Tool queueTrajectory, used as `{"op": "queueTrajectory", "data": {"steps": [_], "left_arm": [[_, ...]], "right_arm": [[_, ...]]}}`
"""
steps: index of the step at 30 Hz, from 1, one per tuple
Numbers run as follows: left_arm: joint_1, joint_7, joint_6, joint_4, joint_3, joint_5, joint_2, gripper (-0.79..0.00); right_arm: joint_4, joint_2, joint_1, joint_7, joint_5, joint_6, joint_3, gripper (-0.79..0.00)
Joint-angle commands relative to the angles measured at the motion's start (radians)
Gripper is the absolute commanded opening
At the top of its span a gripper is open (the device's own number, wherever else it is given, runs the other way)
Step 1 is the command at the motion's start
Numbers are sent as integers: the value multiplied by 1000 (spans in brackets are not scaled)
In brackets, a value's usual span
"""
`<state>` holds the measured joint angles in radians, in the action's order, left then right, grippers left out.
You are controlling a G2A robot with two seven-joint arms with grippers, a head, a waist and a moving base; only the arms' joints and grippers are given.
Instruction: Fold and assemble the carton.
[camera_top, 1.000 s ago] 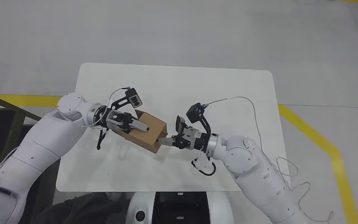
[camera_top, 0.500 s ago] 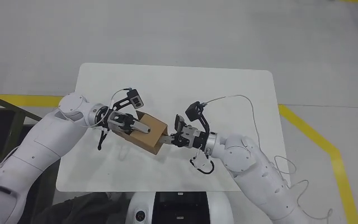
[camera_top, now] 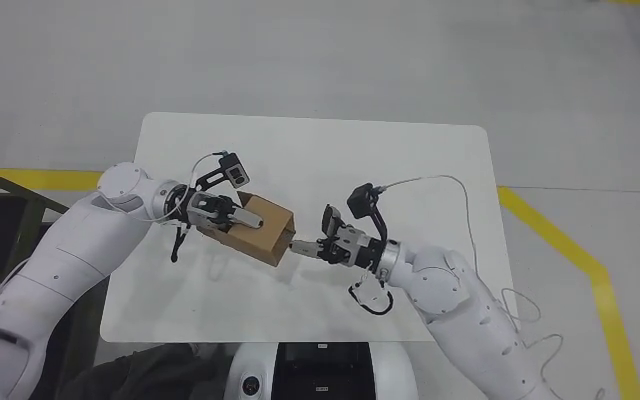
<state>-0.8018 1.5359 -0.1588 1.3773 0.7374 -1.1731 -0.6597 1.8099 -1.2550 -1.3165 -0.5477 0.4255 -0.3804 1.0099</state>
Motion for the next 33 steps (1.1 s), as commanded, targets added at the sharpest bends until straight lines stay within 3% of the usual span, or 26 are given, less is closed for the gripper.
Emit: {"op": "queueTrajectory", "data": {"steps": [1, 11, 30, 33], "left_arm": [[9, 0, 13, 12, -15, -9, 4, -785], [95, 0, 48, 23, -152, 5, 33, -785], [95, 0, 48, 23, -152, 5, 33, -785], [106, 0, 91, -15, -160, -51, 30, -785]], "right_arm": [[11, 4, -14, 1, -17, -21, 14, 0], [20, 22, -48, -31, -134, -149, 64, 0], [20, 22, -48, -31, -134, -149, 64, 0], [4, 23, -53, -20, -165, -165, 77, 0]]}}
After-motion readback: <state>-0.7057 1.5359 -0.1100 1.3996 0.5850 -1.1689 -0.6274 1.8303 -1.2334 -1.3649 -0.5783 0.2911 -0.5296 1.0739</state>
